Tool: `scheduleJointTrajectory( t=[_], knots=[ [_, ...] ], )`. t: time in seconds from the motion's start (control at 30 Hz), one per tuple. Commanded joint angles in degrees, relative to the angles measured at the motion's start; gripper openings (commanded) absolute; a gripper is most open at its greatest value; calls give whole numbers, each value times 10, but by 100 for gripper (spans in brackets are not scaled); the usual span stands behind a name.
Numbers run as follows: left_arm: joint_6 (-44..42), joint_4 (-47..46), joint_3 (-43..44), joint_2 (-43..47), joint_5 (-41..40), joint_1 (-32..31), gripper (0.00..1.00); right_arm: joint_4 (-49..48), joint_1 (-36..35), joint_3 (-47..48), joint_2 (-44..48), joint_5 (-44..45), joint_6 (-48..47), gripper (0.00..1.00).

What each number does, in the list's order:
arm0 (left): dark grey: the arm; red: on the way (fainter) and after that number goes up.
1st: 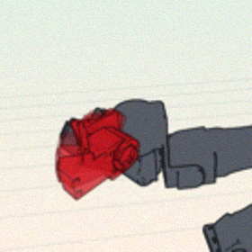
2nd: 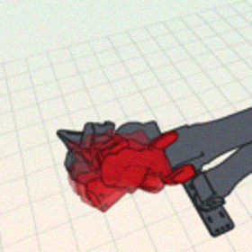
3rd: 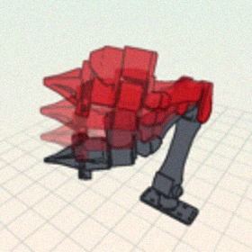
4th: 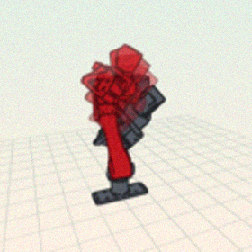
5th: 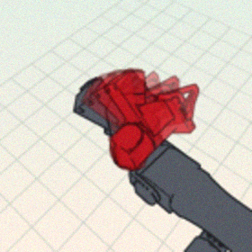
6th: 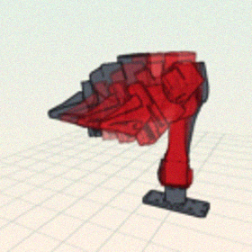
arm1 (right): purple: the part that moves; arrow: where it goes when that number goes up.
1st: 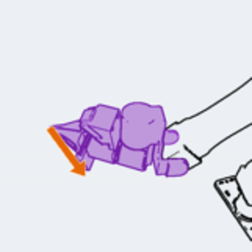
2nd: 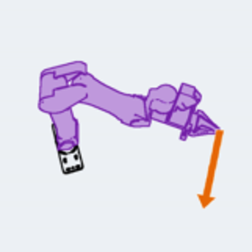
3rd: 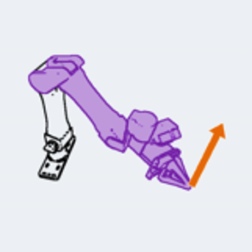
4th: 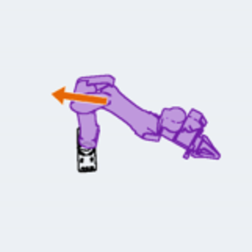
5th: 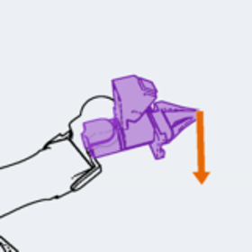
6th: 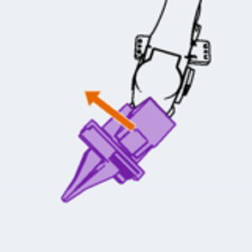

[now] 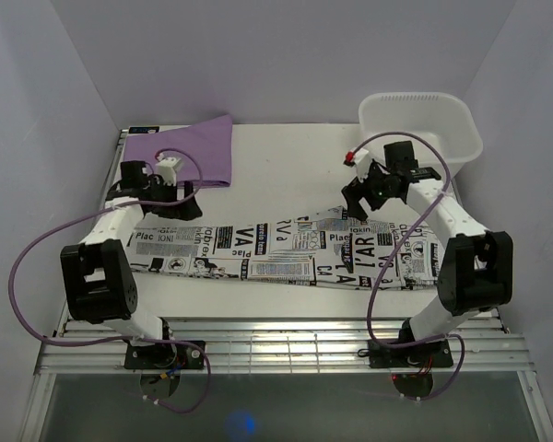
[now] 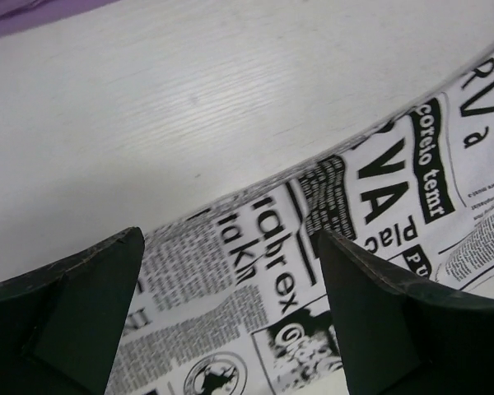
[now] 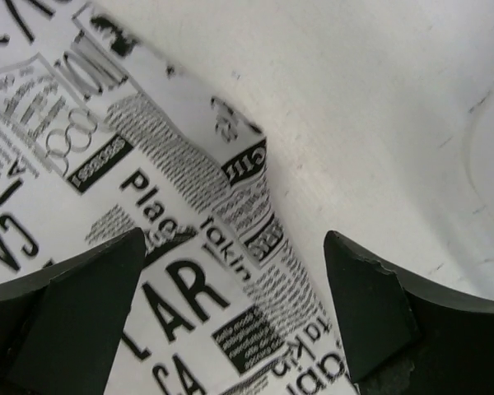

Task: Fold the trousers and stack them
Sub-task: Fold the trousers

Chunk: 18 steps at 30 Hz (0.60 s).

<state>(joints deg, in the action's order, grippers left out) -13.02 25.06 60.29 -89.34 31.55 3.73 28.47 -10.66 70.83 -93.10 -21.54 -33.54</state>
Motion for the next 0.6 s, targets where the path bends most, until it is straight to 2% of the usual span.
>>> scheduleJointTrajectory(
  t=[0.0,0.1,0.2,0.27,0.33,0.43,0.57],
  knots=[
    [-8,78,-3,34,39,78,98,163,5,-50,35,-15,-60,94],
    [-17,79,-20,54,16,135,98,205,12,-129,33,30,-88,92],
    [-19,89,-14,60,-8,175,98,182,46,-198,23,101,-128,91],
    [-30,118,0,44,-56,195,98,151,97,-219,-7,148,-149,90],
    [-44,126,10,33,-75,218,98,145,166,-212,-39,168,-169,88],
    [-56,140,22,22,-90,268,98,158,224,-173,-90,176,-180,86],
    [-85,160,20,14,-65,313,97,171,237,-161,-96,163,-189,86]
  ],
)
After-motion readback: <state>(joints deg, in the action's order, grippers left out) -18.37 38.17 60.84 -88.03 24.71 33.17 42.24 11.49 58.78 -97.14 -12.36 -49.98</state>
